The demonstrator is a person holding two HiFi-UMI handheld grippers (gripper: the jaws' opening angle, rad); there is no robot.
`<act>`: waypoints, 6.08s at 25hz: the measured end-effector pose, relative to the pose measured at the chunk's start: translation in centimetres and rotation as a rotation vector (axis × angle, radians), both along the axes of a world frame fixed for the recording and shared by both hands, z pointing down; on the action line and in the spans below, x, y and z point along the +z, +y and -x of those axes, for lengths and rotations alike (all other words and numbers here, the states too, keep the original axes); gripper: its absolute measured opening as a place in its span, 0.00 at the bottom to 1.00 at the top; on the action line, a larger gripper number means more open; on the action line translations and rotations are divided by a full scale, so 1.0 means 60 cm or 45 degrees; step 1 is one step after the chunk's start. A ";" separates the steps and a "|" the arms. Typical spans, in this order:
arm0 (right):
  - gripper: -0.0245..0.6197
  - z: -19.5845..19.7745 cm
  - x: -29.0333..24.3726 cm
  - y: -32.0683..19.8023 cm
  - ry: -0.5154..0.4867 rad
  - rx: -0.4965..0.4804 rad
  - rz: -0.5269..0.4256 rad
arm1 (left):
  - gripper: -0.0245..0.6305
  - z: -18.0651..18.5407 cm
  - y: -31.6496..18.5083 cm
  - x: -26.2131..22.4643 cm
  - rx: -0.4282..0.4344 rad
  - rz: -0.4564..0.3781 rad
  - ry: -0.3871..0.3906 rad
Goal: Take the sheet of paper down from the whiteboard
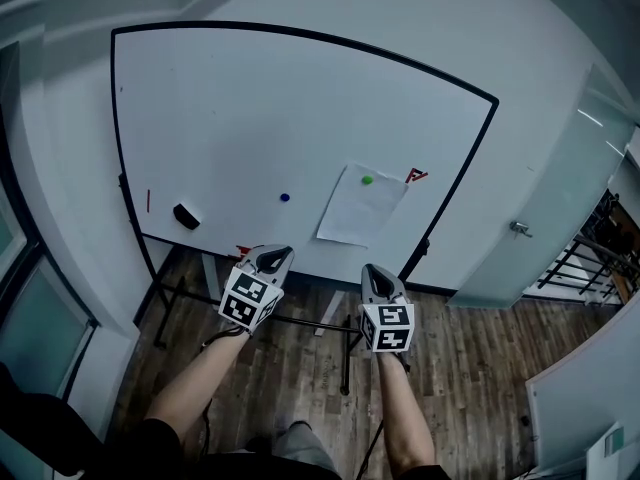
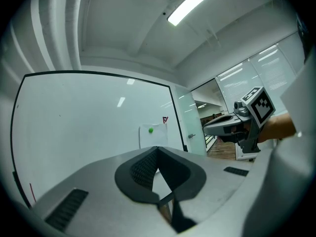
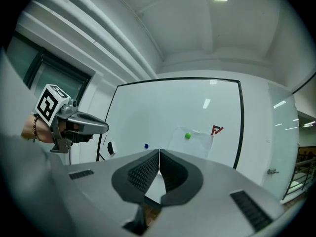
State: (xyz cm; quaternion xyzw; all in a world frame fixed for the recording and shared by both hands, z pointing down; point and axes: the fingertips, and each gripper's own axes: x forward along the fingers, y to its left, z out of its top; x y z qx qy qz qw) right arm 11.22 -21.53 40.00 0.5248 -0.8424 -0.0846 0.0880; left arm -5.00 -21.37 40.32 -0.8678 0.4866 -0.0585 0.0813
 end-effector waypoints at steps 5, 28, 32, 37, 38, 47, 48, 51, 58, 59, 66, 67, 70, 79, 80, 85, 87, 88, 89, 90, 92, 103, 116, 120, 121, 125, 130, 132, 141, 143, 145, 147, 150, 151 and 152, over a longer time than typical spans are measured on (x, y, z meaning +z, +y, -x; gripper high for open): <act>0.08 0.007 0.000 -0.025 -0.004 0.001 -0.002 | 0.07 0.001 -0.030 0.004 0.004 0.006 -0.011; 0.08 -0.015 -0.013 -0.286 -0.120 0.091 -0.029 | 0.07 -0.041 -0.300 -0.014 0.118 -0.006 -0.102; 0.08 -0.021 -0.008 -0.327 -0.129 0.112 -0.024 | 0.07 -0.052 -0.346 -0.006 0.146 0.012 -0.107; 0.08 -0.021 -0.014 -0.367 -0.137 0.121 -0.024 | 0.07 -0.072 -0.396 -0.008 0.190 0.018 -0.126; 0.08 -0.022 -0.015 -0.373 -0.140 0.123 -0.025 | 0.07 -0.078 -0.404 -0.008 0.200 0.017 -0.136; 0.08 -0.039 -0.016 -0.427 -0.139 0.148 -0.020 | 0.14 -0.120 -0.462 -0.014 0.280 0.036 -0.123; 0.08 -0.039 -0.016 -0.431 -0.137 0.149 -0.021 | 0.19 -0.125 -0.467 -0.015 0.292 0.040 -0.118; 0.08 -0.041 -0.017 -0.443 -0.139 0.154 -0.022 | 0.21 -0.135 -0.482 -0.018 0.312 0.043 -0.102; 0.08 -0.051 -0.020 -0.467 -0.136 0.168 -0.027 | 0.22 -0.155 -0.508 -0.020 0.345 0.052 -0.082; 0.08 -0.054 -0.020 -0.472 -0.134 0.172 -0.031 | 0.22 -0.159 -0.510 -0.020 0.354 0.050 -0.082; 0.08 -0.058 -0.022 -0.490 -0.141 0.186 -0.043 | 0.17 -0.170 -0.519 -0.021 0.376 0.048 -0.081; 0.08 -0.057 -0.024 -0.492 -0.146 0.184 -0.047 | 0.15 -0.168 -0.522 -0.021 0.374 0.053 -0.075; 0.08 -0.053 -0.030 -0.497 -0.159 0.178 -0.059 | 0.08 -0.163 -0.527 -0.021 0.363 0.054 -0.071; 0.08 -0.036 -0.035 -0.502 -0.153 0.174 -0.084 | 0.07 -0.163 -0.525 -0.020 0.396 0.058 -0.020; 0.08 -0.036 -0.036 -0.501 -0.150 0.178 -0.086 | 0.07 -0.164 -0.525 -0.020 0.399 0.059 -0.015; 0.08 -0.032 -0.039 -0.502 -0.135 0.202 -0.086 | 0.07 -0.159 -0.524 -0.019 0.401 0.063 -0.005; 0.08 -0.032 -0.039 -0.505 -0.144 0.206 -0.081 | 0.07 -0.160 -0.524 -0.017 0.420 0.070 0.007; 0.08 -0.030 -0.039 -0.506 -0.147 0.210 -0.082 | 0.07 -0.160 -0.524 -0.016 0.431 0.074 0.014; 0.08 -0.029 -0.040 -0.507 -0.146 0.216 -0.086 | 0.07 -0.160 -0.524 -0.016 0.441 0.077 0.019; 0.08 -0.026 -0.041 -0.506 -0.143 0.222 -0.095 | 0.07 -0.160 -0.523 -0.016 0.452 0.080 0.024; 0.09 -0.018 -0.047 -0.506 -0.139 0.228 -0.115 | 0.07 -0.159 -0.521 -0.017 0.474 0.086 0.035; 0.25 0.009 -0.059 -0.521 -0.120 0.300 -0.133 | 0.07 -0.158 -0.515 -0.021 0.547 0.115 0.080; 0.24 0.017 -0.062 -0.530 -0.071 0.353 -0.135 | 0.07 -0.158 -0.506 -0.018 0.548 0.121 0.107; 0.24 0.015 -0.062 -0.530 -0.060 0.367 -0.138 | 0.07 -0.160 -0.505 -0.017 0.545 0.125 0.125; 0.24 0.015 -0.062 -0.529 -0.061 0.365 -0.137 | 0.07 -0.160 -0.504 -0.017 0.543 0.126 0.131; 0.24 0.017 -0.060 -0.530 -0.060 0.354 -0.129 | 0.07 -0.158 -0.506 -0.015 0.534 0.129 0.141; 0.24 0.016 -0.059 -0.531 -0.052 0.345 -0.131 | 0.07 -0.156 -0.509 -0.015 0.521 0.132 0.162; 0.24 0.015 -0.059 -0.530 -0.054 0.340 -0.132 | 0.07 -0.157 -0.509 -0.015 0.516 0.133 0.172; 0.24 0.018 -0.057 -0.530 -0.024 0.314 -0.134 | 0.07 -0.154 -0.511 -0.012 0.532 0.160 0.221; 0.24 0.016 -0.057 -0.531 -0.014 0.315 -0.138 | 0.07 -0.155 -0.512 -0.013 0.533 0.156 0.222; 0.24 0.016 -0.057 -0.531 -0.002 0.314 -0.142 | 0.07 -0.156 -0.512 -0.013 0.534 0.150 0.221; 0.24 0.016 -0.056 -0.531 0.005 0.310 -0.141 | 0.07 -0.154 -0.513 -0.012 0.534 0.147 0.219; 0.24 0.017 -0.054 -0.531 0.008 0.306 -0.140 | 0.07 -0.153 -0.514 -0.012 0.532 0.146 0.219; 0.24 0.016 -0.053 -0.530 0.009 0.305 -0.140 | 0.07 -0.153 -0.513 -0.012 0.532 0.145 0.218; 0.24 0.015 -0.052 -0.530 0.011 0.304 -0.141 | 0.07 -0.154 -0.513 -0.012 0.532 0.143 0.216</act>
